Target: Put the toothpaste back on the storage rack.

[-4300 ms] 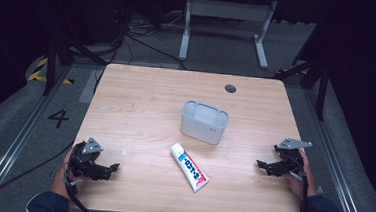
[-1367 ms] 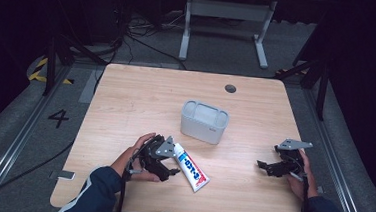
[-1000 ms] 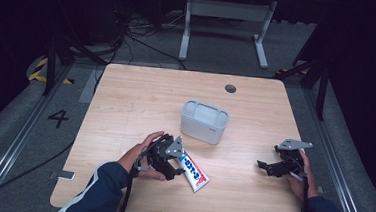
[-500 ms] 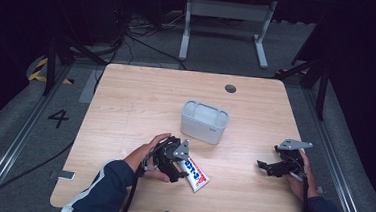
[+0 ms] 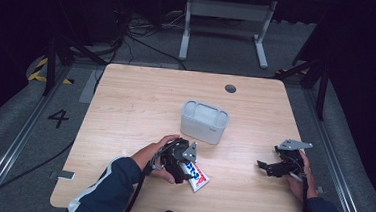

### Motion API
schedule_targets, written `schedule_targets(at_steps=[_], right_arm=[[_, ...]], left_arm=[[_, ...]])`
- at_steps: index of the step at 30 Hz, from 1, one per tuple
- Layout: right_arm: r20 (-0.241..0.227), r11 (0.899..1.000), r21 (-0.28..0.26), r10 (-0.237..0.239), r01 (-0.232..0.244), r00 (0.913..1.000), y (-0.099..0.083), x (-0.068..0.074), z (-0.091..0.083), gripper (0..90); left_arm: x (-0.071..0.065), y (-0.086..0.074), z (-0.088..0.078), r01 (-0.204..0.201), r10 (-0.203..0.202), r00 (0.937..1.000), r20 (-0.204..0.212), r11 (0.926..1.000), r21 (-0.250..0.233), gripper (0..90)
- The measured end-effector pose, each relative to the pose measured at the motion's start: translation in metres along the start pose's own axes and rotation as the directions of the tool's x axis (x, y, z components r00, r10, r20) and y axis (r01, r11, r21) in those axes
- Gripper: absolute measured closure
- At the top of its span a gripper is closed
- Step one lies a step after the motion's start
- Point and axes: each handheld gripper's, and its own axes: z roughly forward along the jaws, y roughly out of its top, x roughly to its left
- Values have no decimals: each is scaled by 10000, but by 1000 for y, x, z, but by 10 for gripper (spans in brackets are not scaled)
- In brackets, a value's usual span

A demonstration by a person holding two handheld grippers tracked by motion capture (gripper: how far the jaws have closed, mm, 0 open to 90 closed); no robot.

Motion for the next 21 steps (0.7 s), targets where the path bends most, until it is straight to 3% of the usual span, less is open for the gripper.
schedule_targets(at_steps=[5, 6, 11, 16, 21], right_arm=[[-1, 10000, -10, 17, -17, 10000, 0, 0, 0, 4], [2, 10000, -6, 9, -9, 10000, 0, 0, 0, 4], [-9, 10000, -8, 12, -12, 10000, 0, 0, 0, 3], [-26, 10000, -8, 3, -3, 10000, 0, 0, 0, 3], [-23, 10000, -5, -2, 2, 10000, 0, 0, 0, 3]], left_arm=[[1, 3, 4, -164, 163, 9998, 131, 9998, 97, 154], [2, 3, 5, -56, 55, 9993, 359, 10000, 39, 152], [4, 4, 9, -41, 36, 9978, 656, 10000, 77, 131], [5, 9, 17, -178, 121, 9943, 1062, 9984, 533, 73], [4, 12, 24, -412, 262, 9891, 1450, 9940, 1009, 85]])
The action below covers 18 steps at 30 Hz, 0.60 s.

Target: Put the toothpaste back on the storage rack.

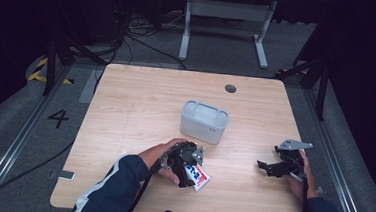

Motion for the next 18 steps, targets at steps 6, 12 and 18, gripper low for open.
schedule_targets(at_steps=[6, 12, 18], right_arm=[[-10, 10000, 0, -4, 4, 10000, 0, 0, 0, 3], [-43, 10000, 3, -41, 41, 10000, 0, 0, 0, 3], [-61, 10000, 4, -60, 60, 10000, 0, 0, 0, 3]], left_arm=[[-2, 1, 1, 27, -29, 10000, 73, 9995, 326, 139], [-4, 4, 0, -59, 61, 10000, -37, 9982, 598, 171], [-4, 2, -6, -268, 274, 9996, -74, 9970, 726, 301]])
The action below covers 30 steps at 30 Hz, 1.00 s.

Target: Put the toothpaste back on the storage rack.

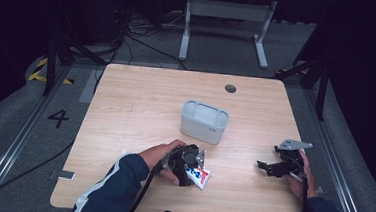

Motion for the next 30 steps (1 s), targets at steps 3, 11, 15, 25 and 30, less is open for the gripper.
schedule_targets(at_steps=[3, 11, 15, 25, 30], right_arm=[[-26, 10000, 7, -9, 9, 10000, 0, 0, 0, 3], [-34, 10000, 7, -20, 20, 10000, 0, 0, 0, 3], [-40, 10000, 7, -28, 28, 10000, 0, 0, 0, 3], [-122, 10000, 2, -99, 99, 9999, 0, 0, 0, 3], [-132, 9999, 5, -119, 119, 9998, 1, 0, 1, 3]], left_arm=[[0, -3, -3, -54, 55, 10000, -12, 9998, 178, 352], [3, 3, -3, -153, 138, 9997, 208, 9971, 750, 370], [4, 12, -1, -412, 385, 9988, 296, 9943, 981, 360], [6, 13, -2, -499, 459, 9982, 380, 9925, 1117, 420], [6, 18, -2, -569, 506, 9977, 447, 9863, 1550, 436]])
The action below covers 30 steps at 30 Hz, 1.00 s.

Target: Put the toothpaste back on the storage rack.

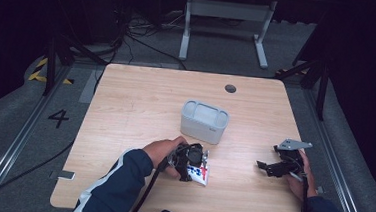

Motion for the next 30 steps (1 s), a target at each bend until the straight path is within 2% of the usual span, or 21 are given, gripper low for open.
schedule_targets(at_steps=[1, 3, 4, 6, 8, 11, 18, 21, 23, 26, 30], right_arm=[[-7, 10000, 4, -18, 18, 10000, 0, 0, 0, 3], [-12, 10000, 3, -21, 21, 10000, 0, 0, 0, 3], [-14, 10000, 3, -20, 20, 10000, 0, 0, 0, 3], [-17, 10000, 4, -28, 28, 10000, 0, 0, 0, 3], [-46, 10000, 4, -52, 52, 10000, 0, 0, 0, 3], [-100, 9999, 7, -120, 120, 9999, 1, 0, 1, 3], [-155, 9999, 5, -157, 157, 9998, 1, 0, 1, 4], [-133, 9999, 3, -157, 157, 9998, 1, 0, 1, 4], [-139, 9999, 5, -158, 158, 9998, 1, 0, 1, 4], [-144, 9999, 3, -170, 170, 9998, 1, 0, 1, 4], [-159, 9998, 0, -191, 192, 9997, 0, 0, 0, 4]], left_arm=[[0, 1, 0, -127, 127, 9999, -17, 9999, 99, 443], [-1, 2, -1, -72, 72, 10000, -18, 9998, 191, 458], [-1, 3, -1, -202, 204, 9997, -92, 9995, 250, 468], [-1, 3, -1, -222, 225, 9997, -109, 9994, 280, 483], [-2, 2, -2, -300, 305, 9993, -223, 9993, 211, 493], [-4, -3, -3, -106, 99, 9995, -294, 9997, -231, 537], [-5, -8, -5, -200, 178, 9988, -455, 9986, -486, 585], [-6, -11, -7, -83, 38, 9979, -641, 9975, -702, 601], [-6, -17, -9, 227, -317, 9968, -733, 9925, -1203, 611], [-6, -24, -13, 459, -600, 9955, -740, 9828, -1791, 617], [-9, -30, -22, 504, -758, 9921, -1002, 9707, -2350, 622]])
